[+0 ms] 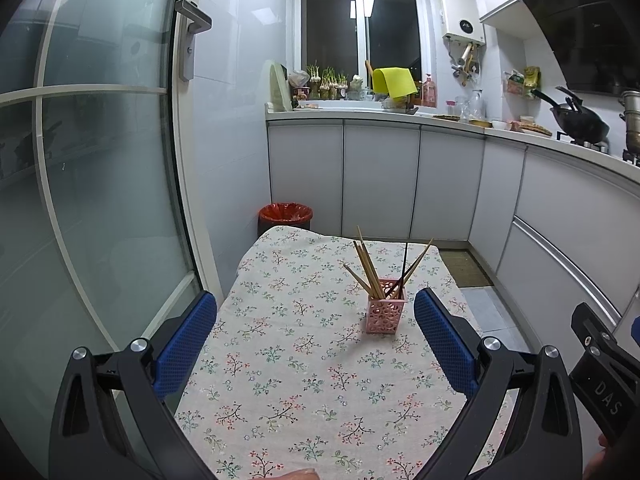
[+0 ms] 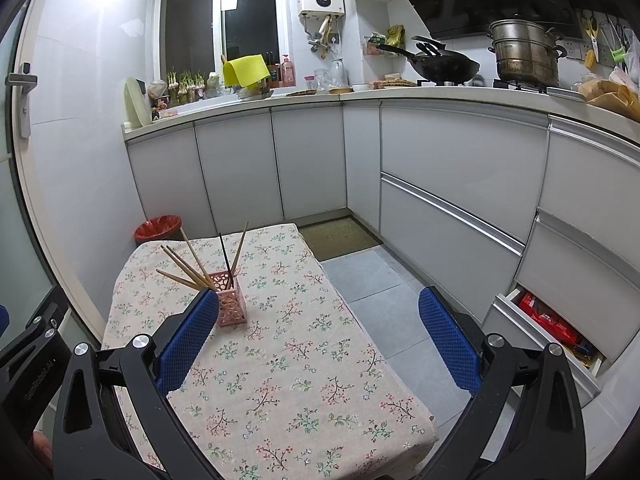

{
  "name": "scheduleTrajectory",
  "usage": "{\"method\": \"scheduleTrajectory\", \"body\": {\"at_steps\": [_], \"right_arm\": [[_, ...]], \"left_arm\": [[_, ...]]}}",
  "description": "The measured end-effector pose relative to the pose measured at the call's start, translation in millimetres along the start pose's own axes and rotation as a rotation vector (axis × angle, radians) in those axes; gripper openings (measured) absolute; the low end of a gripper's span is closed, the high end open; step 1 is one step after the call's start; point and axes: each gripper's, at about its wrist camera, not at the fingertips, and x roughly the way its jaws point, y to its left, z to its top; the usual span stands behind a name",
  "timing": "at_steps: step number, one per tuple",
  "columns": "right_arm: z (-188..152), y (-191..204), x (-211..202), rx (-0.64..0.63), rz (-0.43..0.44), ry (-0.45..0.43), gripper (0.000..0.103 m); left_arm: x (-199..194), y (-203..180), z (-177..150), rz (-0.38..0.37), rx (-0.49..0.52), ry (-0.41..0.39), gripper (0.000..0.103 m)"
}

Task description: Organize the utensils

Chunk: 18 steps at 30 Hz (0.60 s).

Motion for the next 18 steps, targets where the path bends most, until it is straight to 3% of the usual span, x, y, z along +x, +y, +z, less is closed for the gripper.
{"method": "scheduleTrajectory", "body": {"at_steps": [18], "right_arm": [[-5.5,1.5,1.8,0.000,0.004,0.007,0.096]], "left_arm": [[-0.2,0.7,-1.1,-0.002,-0.005,0.003,0.096]]}}
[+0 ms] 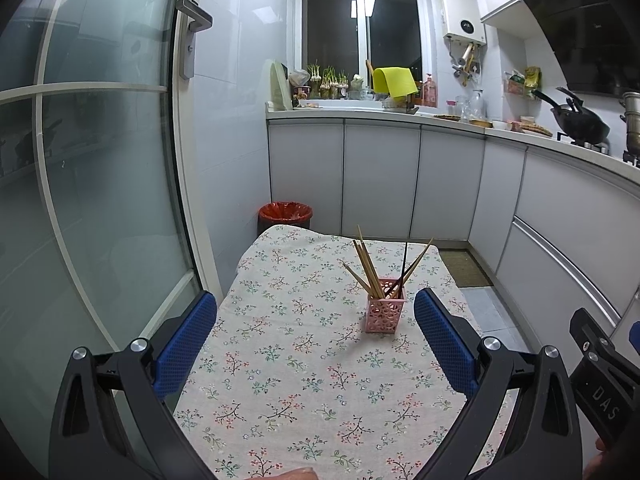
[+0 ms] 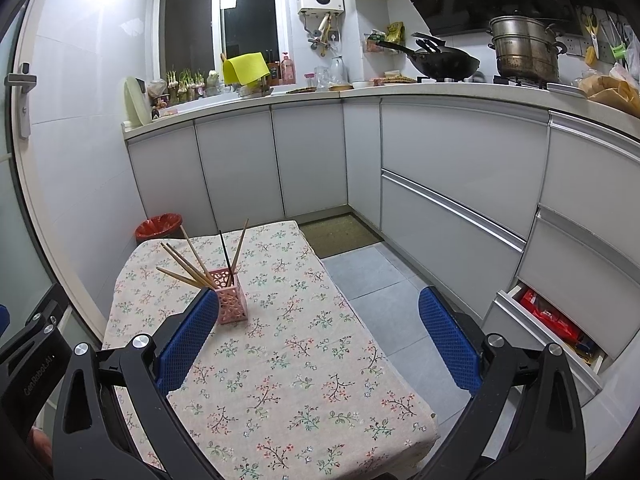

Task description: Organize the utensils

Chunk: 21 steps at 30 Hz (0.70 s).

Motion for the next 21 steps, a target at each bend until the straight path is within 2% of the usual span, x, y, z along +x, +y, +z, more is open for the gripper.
{"method": "scheduleTrajectory", "body": {"at_steps": [8,15,21], "right_arm": [[-4.4,-1.4,1.3,-0.001,0.002,0.009,0.096],[-2.8,-8.0,2.9,0.011,-0.001,0.015,0.096],[0.3,-10.2,2.8,0.012,0.000,0.011,0.096]], "left_arm": [[2.5,-9.2,-5.1,-0.040,0.030,0.001,0.096],[-7.1,-14.3,-4.9,-0.012,0.054,-0.070,0.095],[-5.2,-14.7,-3.0,0.001,0.048,-0.055,0.095]]}}
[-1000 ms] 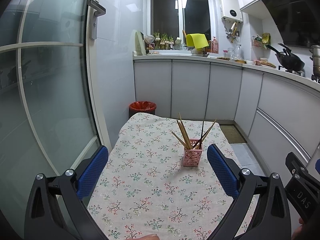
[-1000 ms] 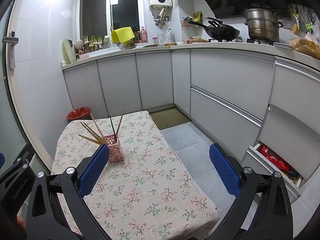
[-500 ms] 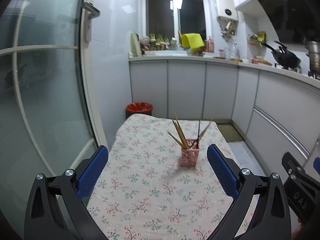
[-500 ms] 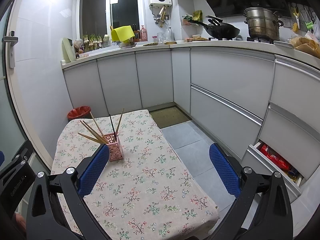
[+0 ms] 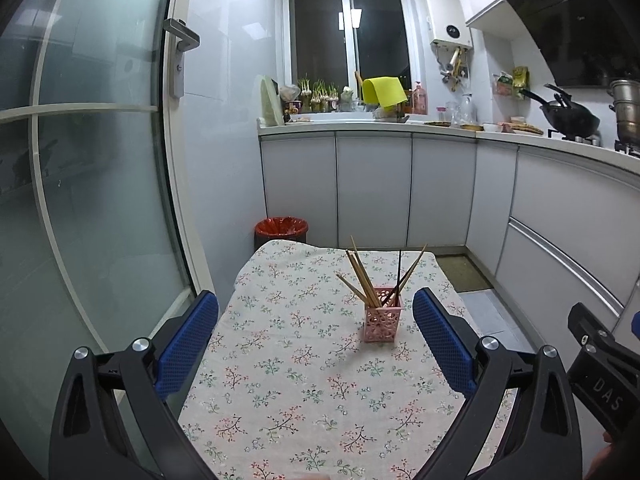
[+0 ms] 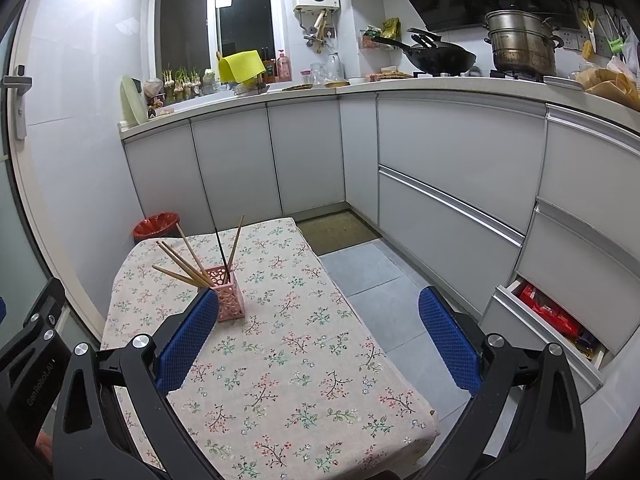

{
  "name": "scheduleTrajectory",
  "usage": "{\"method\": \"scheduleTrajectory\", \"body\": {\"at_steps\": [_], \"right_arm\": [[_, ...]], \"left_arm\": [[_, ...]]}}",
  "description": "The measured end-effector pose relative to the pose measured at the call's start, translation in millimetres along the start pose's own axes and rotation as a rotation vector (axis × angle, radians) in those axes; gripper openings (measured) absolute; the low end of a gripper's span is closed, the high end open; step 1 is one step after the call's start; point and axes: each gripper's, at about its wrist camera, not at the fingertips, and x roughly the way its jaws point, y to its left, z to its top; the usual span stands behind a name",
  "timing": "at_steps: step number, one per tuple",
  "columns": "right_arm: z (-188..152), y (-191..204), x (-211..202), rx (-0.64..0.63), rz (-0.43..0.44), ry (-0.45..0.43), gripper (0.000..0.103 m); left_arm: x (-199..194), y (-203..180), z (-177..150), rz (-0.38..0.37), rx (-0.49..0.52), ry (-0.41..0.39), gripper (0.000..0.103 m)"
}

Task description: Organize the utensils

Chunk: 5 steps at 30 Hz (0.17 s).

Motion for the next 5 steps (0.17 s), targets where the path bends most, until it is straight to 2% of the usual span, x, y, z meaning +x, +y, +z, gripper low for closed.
{"method": "scheduleTrajectory", "body": {"at_steps": [5], "right_arm": [[1.3,-0.4,-0.8,-0.003,0.000,-0.003,0.096]], "left_arm": [[-1.2,-1.9,-0.3,0.004,0.002,0.008,0.096]]}}
